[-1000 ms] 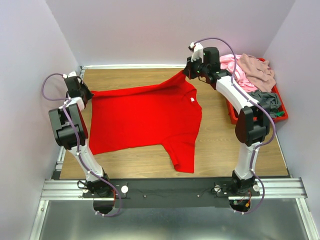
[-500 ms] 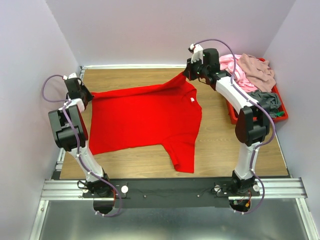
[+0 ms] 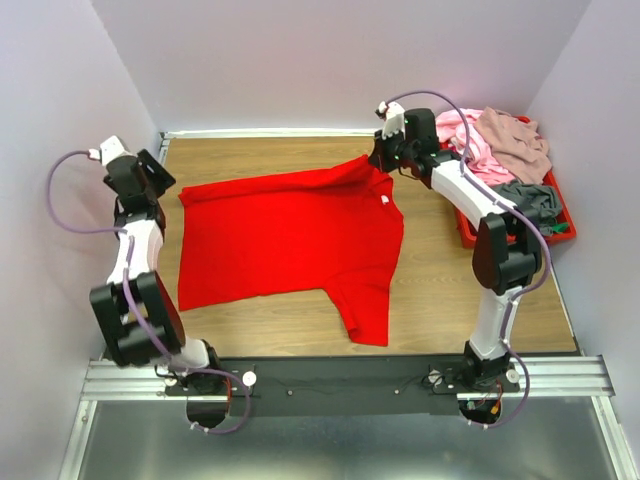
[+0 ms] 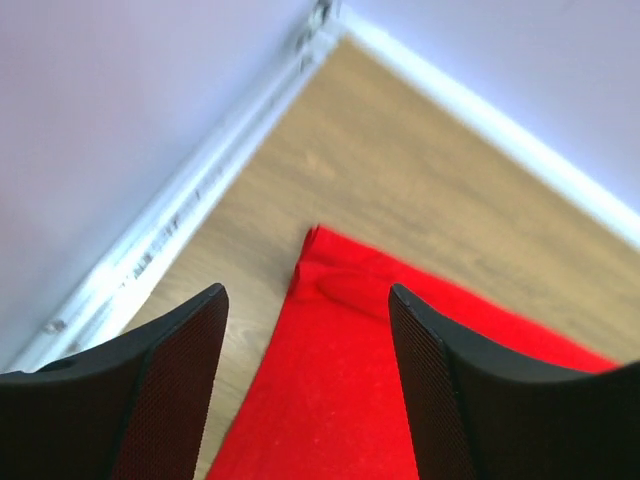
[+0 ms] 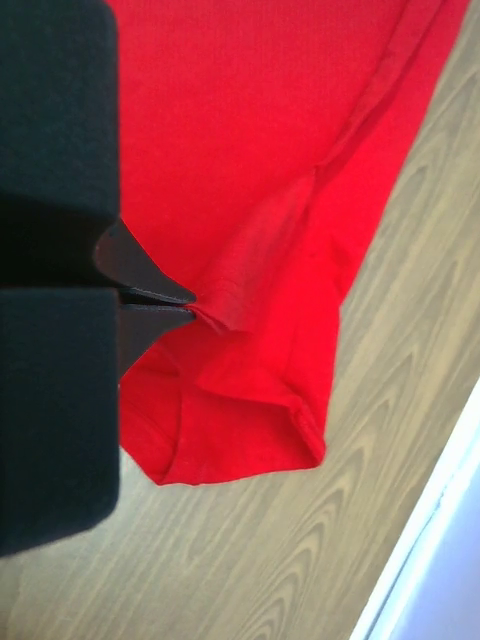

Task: Fold and stack the t-shirts
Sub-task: Fold the tshirt

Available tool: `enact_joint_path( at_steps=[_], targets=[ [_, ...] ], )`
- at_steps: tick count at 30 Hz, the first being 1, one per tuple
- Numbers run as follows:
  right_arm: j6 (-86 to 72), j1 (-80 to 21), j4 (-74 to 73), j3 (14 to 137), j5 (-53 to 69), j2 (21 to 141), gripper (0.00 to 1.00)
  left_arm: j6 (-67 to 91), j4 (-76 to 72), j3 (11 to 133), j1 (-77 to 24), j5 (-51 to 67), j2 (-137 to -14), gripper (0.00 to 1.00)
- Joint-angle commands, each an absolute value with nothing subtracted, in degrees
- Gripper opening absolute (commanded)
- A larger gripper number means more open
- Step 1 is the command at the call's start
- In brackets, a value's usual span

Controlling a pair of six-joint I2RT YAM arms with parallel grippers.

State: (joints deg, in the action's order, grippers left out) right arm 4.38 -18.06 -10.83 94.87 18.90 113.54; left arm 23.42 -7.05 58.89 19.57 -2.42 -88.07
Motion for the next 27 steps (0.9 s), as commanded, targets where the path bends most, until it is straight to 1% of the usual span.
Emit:
enact_joint_path(
  at_steps=[1,9,18,27],
  targets=[
    [6.7,-18.5,-11.6,92.0,18.3,109.3,0.01,24.6,-9.8,55.7,20.0,-5.9,-80.4,0.75],
    [8.8,-18.5,-11.6,83.8,17.5,106.1,0.01,24.3,-9.9,51.0,20.0,1.8,-73.9,0.75],
    [9.5,-18.5,-11.5,80.2,17.9,105.0,0.01,24.2,-9.8,46.9,20.0,8.2,-67.6,0.74],
    [10.0,-18.5,-11.9,77.4,23.3,104.4,0.01,22.9,-8.5,43.6,19.2,12.0,-62.9,0.73]
  ],
)
